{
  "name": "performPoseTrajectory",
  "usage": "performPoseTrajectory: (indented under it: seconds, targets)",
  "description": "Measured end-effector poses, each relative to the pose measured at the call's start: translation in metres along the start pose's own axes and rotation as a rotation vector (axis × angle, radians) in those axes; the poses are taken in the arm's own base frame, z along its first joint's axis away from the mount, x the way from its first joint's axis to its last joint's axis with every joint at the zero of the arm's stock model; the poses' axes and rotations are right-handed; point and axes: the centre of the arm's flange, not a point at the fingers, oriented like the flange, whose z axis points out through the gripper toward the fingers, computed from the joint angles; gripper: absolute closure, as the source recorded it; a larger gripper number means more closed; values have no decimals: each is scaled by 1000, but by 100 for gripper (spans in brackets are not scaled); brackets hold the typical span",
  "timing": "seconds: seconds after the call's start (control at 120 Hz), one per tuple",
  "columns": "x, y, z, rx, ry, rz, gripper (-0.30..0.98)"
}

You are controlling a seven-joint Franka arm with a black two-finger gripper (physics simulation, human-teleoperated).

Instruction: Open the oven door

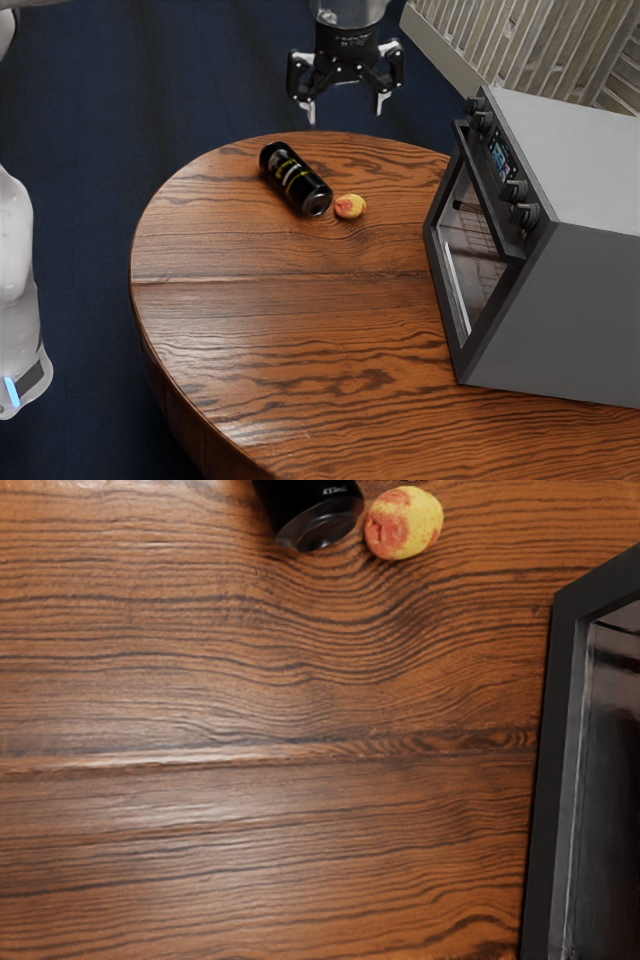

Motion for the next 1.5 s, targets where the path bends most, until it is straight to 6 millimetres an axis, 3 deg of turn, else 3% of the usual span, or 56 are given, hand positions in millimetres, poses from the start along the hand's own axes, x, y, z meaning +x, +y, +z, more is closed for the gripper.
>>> performPoseTrajectory:
  seconds: [0.2, 0.275, 0.425, 0.5, 0.717, 0.875, 1.208, 1.5]
  targets:
    - [-8, -9, -14, -55, 37, 149, 0]
    - [-9, -24, -7, -61, 48, 184, 0]
    - [-20, -31, 6, -124, 56, 262, 0]
    - [-24, -25, 3, -179, 43, 292, 0]
    - [-11, 7, 22, -252, -69, 284, 0]
    - [-4, 18, 26, -291, -120, 273, 0]
    - [13, 46, 66, -285, -136, 272, 0]
    - [12, 70, 86, -306, -147, 299, 0]
